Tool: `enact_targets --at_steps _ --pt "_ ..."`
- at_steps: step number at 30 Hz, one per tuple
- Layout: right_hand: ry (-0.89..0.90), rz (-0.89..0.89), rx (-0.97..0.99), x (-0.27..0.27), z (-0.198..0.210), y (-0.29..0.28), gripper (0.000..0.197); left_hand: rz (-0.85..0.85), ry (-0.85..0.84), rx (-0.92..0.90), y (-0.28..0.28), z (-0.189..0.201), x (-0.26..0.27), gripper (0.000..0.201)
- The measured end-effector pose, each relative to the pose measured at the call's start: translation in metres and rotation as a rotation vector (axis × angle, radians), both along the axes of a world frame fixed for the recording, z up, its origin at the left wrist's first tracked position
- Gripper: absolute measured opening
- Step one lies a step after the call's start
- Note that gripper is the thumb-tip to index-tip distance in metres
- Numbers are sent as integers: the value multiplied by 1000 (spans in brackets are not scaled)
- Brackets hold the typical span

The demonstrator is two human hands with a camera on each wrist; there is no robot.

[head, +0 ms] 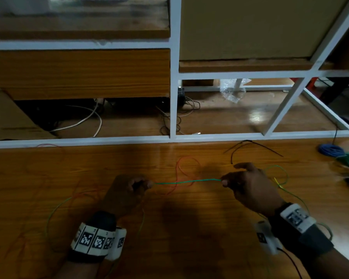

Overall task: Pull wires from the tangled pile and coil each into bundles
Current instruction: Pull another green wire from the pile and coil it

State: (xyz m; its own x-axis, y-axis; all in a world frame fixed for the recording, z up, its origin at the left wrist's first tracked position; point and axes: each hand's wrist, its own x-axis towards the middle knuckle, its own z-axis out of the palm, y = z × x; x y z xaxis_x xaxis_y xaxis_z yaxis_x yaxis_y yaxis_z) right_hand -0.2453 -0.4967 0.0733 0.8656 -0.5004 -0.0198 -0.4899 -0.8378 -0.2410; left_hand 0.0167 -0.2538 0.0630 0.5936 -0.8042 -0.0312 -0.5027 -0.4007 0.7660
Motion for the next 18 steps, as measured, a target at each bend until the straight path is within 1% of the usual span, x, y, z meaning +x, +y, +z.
enact_targets --at_steps 1,2,3,4,5,6,7,8,9,10,11,12,13,15,18 --pt "140 -28 -44 3 -2 8 43 -28 -3 -4 -5 2 -4 16" --pt "203 -37 -85 9 -2 19 64 -81 -18 -1 -10 5 -10 19" --pt "170 -18 -128 17 0 32 78 -156 -48 -6 -16 7 -17 26" --pt "113 30 -153 28 1 44 80 -230 -91 -8 -22 7 -23 35" --pt "67 83 -172 39 2 55 72 -289 -129 -3 -28 7 -29 39" --pt "60 134 -156 51 2 63 59 -313 -143 -1 -32 5 -32 34" --pt "67 170 -120 61 3 70 46 -309 -146 -16 -36 3 -33 22" --pt "75 189 -71 69 4 75 36 -290 -143 -19 -37 1 -33 16" --pt "64 196 -27 73 4 77 29 -271 -134 -34 -37 -1 -31 18" --pt "34 206 9 74 5 77 28 -252 -120 -46 -35 -2 -28 25" --pt "-9 215 28 73 7 76 31 -249 -101 -64 -33 -4 -25 30" --pt "-48 223 20 71 10 72 34 -263 -71 -85 -30 -4 -23 27" --pt "-70 224 -7 69 13 67 33 -279 -45 -95 -27 -3 -21 19" --pt "-112 204 -43 61 24 53 31 -252 19 -76 -22 -1 -14 6" --pt "-224 173 -61 44 43 27 36 -110 128 -91 -11 3 -1 10"
